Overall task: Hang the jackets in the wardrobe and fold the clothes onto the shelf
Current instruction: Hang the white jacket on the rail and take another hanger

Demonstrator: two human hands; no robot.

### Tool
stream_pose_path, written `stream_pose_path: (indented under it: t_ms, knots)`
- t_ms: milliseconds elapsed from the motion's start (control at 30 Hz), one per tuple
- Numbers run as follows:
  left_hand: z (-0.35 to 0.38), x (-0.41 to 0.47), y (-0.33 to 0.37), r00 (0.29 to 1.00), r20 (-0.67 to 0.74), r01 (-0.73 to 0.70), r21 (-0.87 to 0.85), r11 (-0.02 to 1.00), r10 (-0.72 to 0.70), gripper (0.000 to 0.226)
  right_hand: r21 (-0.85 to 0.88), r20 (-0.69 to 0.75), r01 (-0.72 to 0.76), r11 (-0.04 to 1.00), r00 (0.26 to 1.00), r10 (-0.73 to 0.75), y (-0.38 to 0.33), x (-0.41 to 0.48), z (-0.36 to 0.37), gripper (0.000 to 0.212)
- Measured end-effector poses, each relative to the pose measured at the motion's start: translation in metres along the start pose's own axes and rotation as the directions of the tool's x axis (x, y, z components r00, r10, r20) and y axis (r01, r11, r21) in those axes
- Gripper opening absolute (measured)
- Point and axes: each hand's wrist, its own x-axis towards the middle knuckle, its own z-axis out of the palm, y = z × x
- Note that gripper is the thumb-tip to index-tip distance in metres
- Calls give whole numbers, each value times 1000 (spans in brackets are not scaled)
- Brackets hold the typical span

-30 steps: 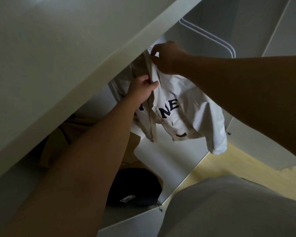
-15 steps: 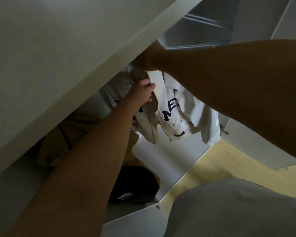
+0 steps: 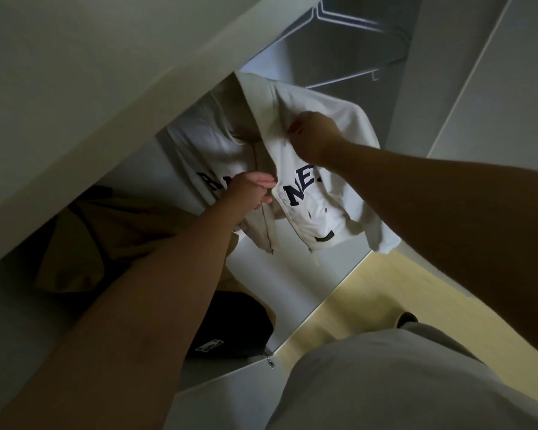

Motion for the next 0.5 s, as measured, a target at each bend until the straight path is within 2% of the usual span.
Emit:
stream_pose_path:
  t_ms: [200,500]
  knots:
    - [22,-7,-17,994,-73,74,-46,996,-77,38,49,55,-75,996,996,72,38,-25,12,25]
    - [61,-36,-37,954,-173,228,-117,967,-246,27,32,256,-140,990,958,128,70,-52,24,28]
